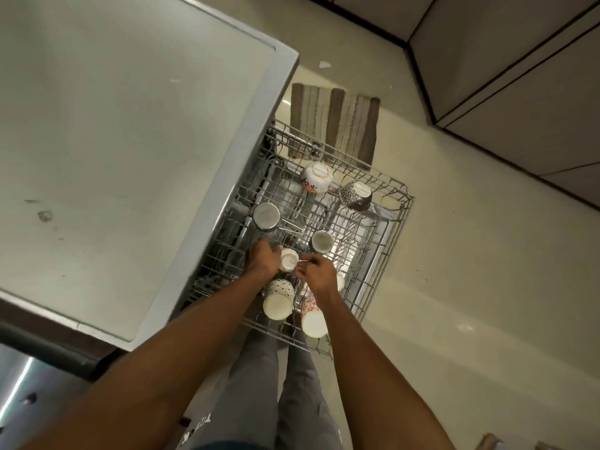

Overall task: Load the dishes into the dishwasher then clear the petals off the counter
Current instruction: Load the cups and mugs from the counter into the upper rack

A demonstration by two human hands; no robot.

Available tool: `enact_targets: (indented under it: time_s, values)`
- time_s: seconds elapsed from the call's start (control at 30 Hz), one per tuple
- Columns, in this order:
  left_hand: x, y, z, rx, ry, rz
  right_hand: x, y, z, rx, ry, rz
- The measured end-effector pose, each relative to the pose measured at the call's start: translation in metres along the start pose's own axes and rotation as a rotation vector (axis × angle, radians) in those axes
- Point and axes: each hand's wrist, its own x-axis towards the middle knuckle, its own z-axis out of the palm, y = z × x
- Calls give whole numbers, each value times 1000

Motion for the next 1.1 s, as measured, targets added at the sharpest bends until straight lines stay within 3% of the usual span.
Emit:
enact_targets:
  time_s: [0.2,0.57,0.73,1.1]
  values:
    - [-76,11,-43,-46,32,21,-46,-8,-6,12,-47,-31]
    - [-181,-14,-66,-34,145,104,-126,-11,-13,-181,-75,-200]
    - [-227,-28,-95,-17,269,146,-106,11,20,-369,-119,-339]
    - [-319,-127,-155,-121,536,72,-243,-12,103,-635,-370,-707]
